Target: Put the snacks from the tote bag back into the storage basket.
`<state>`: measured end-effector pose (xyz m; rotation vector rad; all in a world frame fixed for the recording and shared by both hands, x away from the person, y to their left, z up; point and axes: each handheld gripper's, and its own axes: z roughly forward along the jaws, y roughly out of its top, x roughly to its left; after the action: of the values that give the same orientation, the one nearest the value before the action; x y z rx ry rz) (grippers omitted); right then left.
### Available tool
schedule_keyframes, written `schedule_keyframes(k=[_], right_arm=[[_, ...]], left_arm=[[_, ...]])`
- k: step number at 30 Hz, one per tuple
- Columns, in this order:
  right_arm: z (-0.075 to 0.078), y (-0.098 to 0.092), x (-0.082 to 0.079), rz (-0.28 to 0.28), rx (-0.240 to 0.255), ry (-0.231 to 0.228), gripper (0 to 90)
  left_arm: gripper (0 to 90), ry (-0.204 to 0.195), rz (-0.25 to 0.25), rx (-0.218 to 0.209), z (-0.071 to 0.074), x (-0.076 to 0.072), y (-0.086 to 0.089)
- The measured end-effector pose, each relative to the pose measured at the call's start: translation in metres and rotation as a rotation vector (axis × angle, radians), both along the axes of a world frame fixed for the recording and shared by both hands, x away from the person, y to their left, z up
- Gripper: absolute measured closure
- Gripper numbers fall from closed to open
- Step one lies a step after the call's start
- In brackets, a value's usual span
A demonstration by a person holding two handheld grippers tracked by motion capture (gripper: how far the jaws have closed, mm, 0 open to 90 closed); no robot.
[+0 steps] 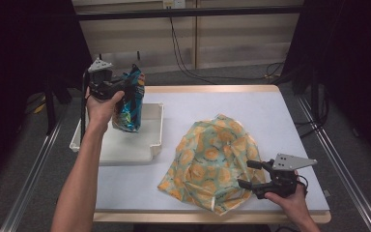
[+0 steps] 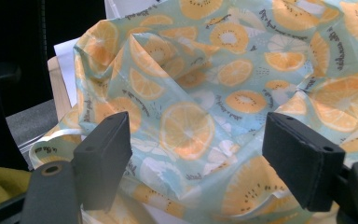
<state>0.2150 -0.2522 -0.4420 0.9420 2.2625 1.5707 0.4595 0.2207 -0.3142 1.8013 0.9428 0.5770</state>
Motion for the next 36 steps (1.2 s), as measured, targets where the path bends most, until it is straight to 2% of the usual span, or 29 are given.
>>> schedule_keyframes(k=[6, 14, 16, 17, 18, 23, 29, 31, 36], right_arm=[[-0.001, -0.001, 0.001, 0.002, -0.003, 0.003, 22.9], [-0.002, -0.001, 0.002, 0.006, -0.002, 0.008, 22.9], [-0.002, -0.001, 0.002, 0.006, -0.002, 0.010, 22.9], [-0.002, -0.001, 0.002, 0.007, -0.004, 0.011, 22.9], [-0.002, -0.001, 0.002, 0.008, -0.005, 0.008, 22.9], [0.000, 0.000, 0.000, 0.003, -0.004, 0.006, 22.9], [0.000, 0.003, 0.000, 0.005, -0.009, 0.007, 23.1], [-0.001, 0.003, 0.001, 0.007, -0.010, 0.007, 23.1], [-0.001, 0.004, 0.001, 0.006, -0.010, 0.010, 23.1]], left_arm=[[90.0, 0.009, 0.030, -0.005, -0.010, 0.009, 0.000], [90.0, 0.021, 0.015, -0.028, -0.024, 0.017, -0.010], [90.0, 0.010, 0.030, -0.031, -0.028, 0.018, -0.014], [90.0, 0.001, 0.036, -0.046, -0.031, 0.019, -0.015], [90.0, 0.002, 0.032, -0.059, -0.034, 0.020, -0.015], [89.8, 0.010, 0.009, -0.052, -0.044, 0.019, -0.019], [88.9, 0.010, 0.001, -0.080, -0.048, 0.017, -0.015], [88.9, 0.012, -0.003, -0.076, -0.050, 0.016, -0.016], [87.0, 0.016, -0.016, -0.101, -0.055, 0.016, -0.022]])
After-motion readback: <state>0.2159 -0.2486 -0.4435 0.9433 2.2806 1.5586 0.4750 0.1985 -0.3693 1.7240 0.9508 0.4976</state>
